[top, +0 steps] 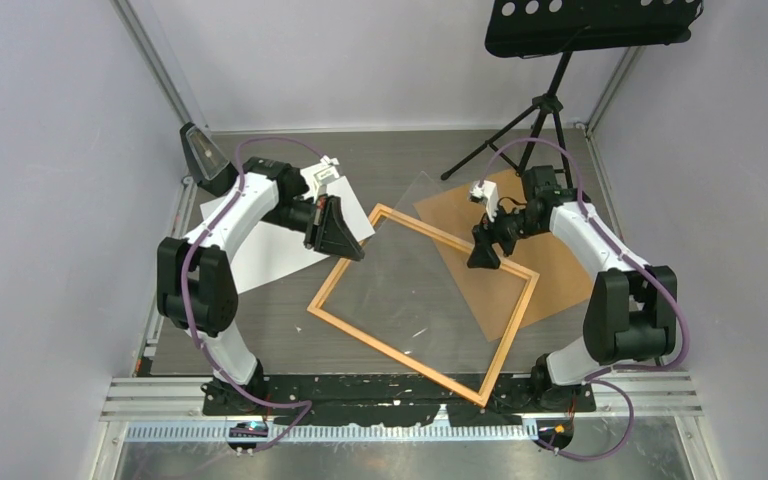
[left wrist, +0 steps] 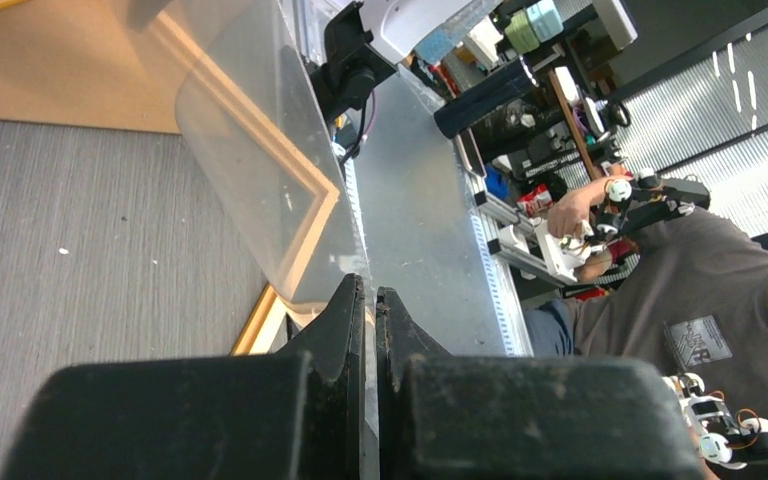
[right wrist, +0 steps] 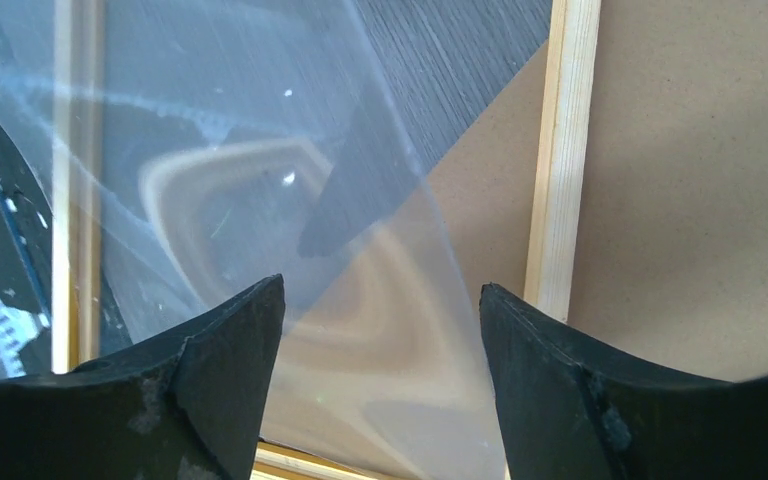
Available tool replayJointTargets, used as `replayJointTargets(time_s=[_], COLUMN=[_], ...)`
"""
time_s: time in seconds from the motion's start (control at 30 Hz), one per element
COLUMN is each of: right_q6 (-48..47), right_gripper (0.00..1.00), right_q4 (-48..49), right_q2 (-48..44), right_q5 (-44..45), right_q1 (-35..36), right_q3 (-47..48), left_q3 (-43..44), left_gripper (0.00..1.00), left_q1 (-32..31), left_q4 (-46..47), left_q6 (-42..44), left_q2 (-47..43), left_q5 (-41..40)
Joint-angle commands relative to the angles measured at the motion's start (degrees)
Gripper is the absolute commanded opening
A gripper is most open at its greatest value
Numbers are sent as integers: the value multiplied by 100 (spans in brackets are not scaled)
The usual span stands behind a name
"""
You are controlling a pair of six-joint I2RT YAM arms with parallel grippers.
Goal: Put the photo into the frame
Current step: Pick up the photo frame item from the photo frame.
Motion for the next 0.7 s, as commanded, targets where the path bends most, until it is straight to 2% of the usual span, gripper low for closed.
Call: replayJointTargets(time_s=[0.0, 0.1, 0.17, 0.23, 0.3, 0.37, 0.4, 0.5, 0.67], right_q6=[-609, -815, -937, -1080, -1177, -1259, -1325, -1424, -1424], right_gripper=[74, 68, 59, 51, 43, 34, 31, 19, 10], right_q4=[-388, -542, -684, -818, -896, -990, -1027, -1221, -1299], right_q2=[78, 70, 67, 49, 21, 12, 17, 39, -27], right_q5=[-418, -548, -592, -575, -552, -540, -544, -541, -404], right_q1=[68, 64, 59, 54, 16, -53, -101, -159, -170], right_q3=[231, 248, 291, 343, 376, 419, 458, 541, 632], left_q3=[172, 100, -51, -422, -1004, -1504, -1591, -1357, -1402], left_gripper=[0, 0, 0, 0, 0, 0, 1, 8, 19], left_q1=[-34, -30, -17, -4, -4, -3, -3, -3, -1], left_q4=[-842, -545, 81, 1290, 2879, 4031, 4229, 3901, 4066], left_q6=[255, -9, -628, -1763, -3177, -4058, -4218, -4072, -4235], left_q2=[-116, -92, -168, -418, -868, -1299, -1382, -1242, -1159], left_q5=[-156, -281, -450, -742, -1233, -1636, -1732, -1841, -2217])
